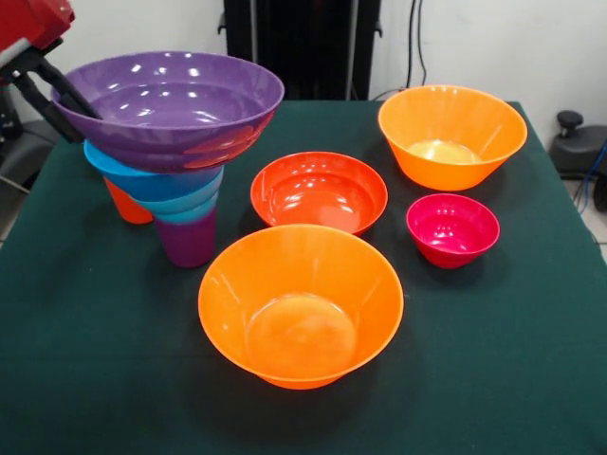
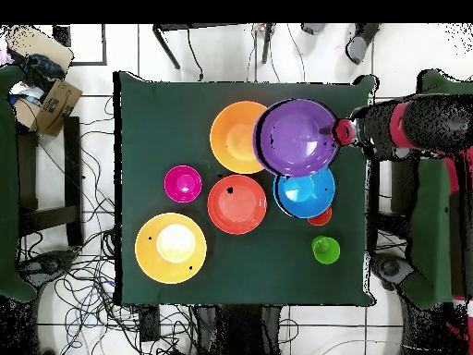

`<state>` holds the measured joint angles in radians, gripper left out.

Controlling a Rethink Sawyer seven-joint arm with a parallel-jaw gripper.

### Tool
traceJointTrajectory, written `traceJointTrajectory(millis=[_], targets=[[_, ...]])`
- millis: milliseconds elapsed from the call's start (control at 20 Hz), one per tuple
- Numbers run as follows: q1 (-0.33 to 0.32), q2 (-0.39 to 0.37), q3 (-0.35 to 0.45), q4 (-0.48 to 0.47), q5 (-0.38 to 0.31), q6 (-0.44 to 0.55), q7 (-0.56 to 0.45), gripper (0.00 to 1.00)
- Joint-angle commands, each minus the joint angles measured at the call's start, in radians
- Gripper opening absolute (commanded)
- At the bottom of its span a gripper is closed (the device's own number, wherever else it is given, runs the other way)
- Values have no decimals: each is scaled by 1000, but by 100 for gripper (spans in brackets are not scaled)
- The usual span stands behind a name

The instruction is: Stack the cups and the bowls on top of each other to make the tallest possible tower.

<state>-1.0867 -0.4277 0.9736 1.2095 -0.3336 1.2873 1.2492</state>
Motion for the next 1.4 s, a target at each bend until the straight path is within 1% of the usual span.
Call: traceJointTrajectory(millis=[50, 450, 650, 900, 1200, 1400], targets=[[44, 10, -98, -52, -66, 12, -93, 0], [-24, -17, -107, 62, -52, 2, -116, 0], [-61, -29, -106, 109, -40, 35, -132, 0], [-106, -55, -106, 174, -48, 23, -134, 0], [-152, -67, -89, 256, -42, 12, -135, 0], [-171, -61, -79, 287, -32, 16, -131, 0]])
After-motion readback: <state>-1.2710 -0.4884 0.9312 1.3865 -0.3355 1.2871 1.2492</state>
